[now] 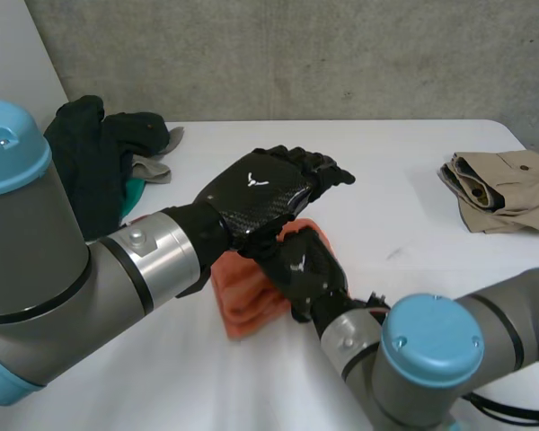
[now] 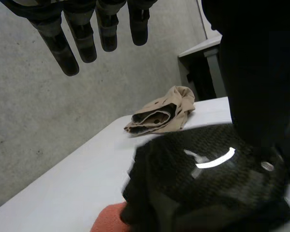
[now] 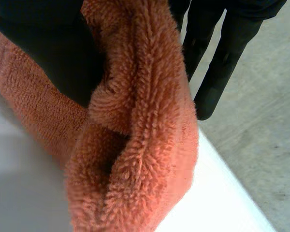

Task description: Fold the laundry.

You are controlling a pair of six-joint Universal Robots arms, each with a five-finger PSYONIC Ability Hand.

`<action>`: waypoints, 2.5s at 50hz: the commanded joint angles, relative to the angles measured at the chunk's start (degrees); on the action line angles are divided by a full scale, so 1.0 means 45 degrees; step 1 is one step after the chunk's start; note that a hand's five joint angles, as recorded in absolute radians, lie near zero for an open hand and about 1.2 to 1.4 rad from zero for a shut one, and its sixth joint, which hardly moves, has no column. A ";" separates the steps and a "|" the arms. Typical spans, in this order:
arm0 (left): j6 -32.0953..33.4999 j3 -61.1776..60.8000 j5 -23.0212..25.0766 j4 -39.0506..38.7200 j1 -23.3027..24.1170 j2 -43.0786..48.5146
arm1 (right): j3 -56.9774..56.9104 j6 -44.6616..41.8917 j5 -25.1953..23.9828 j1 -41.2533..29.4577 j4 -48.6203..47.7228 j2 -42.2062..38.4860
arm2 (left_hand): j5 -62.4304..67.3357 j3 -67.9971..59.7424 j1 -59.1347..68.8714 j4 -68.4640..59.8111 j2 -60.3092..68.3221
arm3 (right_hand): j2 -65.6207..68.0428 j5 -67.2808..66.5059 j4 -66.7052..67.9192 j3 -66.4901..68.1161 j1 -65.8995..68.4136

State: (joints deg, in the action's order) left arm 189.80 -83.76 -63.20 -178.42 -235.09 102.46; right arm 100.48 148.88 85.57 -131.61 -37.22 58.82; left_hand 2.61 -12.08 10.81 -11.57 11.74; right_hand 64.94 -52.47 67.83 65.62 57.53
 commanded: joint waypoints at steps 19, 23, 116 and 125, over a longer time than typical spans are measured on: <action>-0.1493 0.2031 -0.0818 -0.1074 -0.0003 -0.0717 | -0.8323 0.2695 -0.0928 0.7740 0.0888 -0.0646 | -0.0458 0.0340 -0.0058 0.0227 -0.0265 | 0.3347 -0.3895 0.2704 0.3195 0.4994; -0.1474 0.1933 -0.0798 -0.1094 0.0036 -0.0542 | -0.9300 0.3048 -0.2061 0.9107 0.0829 -0.1916 | -0.0458 0.0340 -0.0058 0.0227 -0.0265 | 0.3347 -0.3895 0.2704 0.3195 0.4994; 0.4483 0.8962 -0.3240 -0.5352 -0.7659 1.1488 | -0.1235 -0.0292 -0.3137 0.6610 0.2939 0.1578 | 0.1215 -0.1334 0.1616 -0.1447 0.1409 | -1.2209 1.1660 -1.2852 -1.2361 -1.0562; 0.4503 0.8771 -0.3942 -0.6483 -0.6665 1.0479 | -0.1177 -0.0311 -0.3137 0.6610 0.2939 0.1597 | 1.4975 -1.5093 1.5375 -1.5206 1.5168 | -1.2209 1.1660 -1.2852 -1.2361 -1.0562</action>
State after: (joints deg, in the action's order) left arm 210.06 -41.96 -78.14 -203.65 -268.76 155.35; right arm 95.20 147.33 71.47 -101.84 -23.96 65.86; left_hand 52.93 -64.73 57.16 -65.84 64.11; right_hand 12.05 -2.49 11.95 12.03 12.86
